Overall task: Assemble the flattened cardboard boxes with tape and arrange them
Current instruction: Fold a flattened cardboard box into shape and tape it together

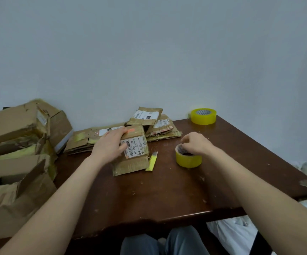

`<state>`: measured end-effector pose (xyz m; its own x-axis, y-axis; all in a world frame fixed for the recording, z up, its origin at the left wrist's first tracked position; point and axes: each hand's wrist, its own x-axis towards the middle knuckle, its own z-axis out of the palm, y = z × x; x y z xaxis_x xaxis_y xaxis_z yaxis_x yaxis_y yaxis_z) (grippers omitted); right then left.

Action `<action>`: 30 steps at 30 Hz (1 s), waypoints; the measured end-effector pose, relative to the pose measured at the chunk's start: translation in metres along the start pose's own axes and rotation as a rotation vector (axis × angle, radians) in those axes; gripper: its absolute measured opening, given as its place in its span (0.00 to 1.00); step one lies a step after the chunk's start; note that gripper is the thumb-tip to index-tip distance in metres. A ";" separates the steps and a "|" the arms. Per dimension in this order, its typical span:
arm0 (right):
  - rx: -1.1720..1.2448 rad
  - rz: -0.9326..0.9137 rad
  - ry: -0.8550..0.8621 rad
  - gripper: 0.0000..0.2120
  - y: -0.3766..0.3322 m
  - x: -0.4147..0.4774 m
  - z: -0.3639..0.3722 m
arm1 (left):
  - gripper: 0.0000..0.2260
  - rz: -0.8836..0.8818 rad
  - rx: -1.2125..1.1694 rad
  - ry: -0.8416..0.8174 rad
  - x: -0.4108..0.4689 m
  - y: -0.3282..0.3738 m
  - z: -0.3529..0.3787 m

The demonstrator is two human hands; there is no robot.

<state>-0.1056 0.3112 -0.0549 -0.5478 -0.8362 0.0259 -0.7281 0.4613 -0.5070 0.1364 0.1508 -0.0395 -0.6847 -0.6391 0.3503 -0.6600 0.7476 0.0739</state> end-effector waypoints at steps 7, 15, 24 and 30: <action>-0.393 -0.161 -0.404 0.20 0.015 -0.003 -0.005 | 0.25 -0.093 -0.005 -0.037 0.012 -0.008 -0.008; -0.338 -0.243 -0.379 0.28 0.007 0.000 -0.007 | 0.27 0.048 -0.004 -0.051 0.015 -0.018 -0.001; -0.299 -0.208 -0.238 0.15 0.008 0.013 0.015 | 0.29 0.037 0.003 -0.030 0.015 -0.014 -0.003; 0.039 -0.182 0.123 0.10 0.002 0.029 -0.006 | 0.27 0.105 -0.024 -0.037 0.012 0.011 0.001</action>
<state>-0.1257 0.2898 -0.0496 -0.4564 -0.8611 0.2239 -0.8046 0.2920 -0.5172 0.1202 0.1516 -0.0358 -0.7608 -0.5630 0.3229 -0.5770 0.8145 0.0606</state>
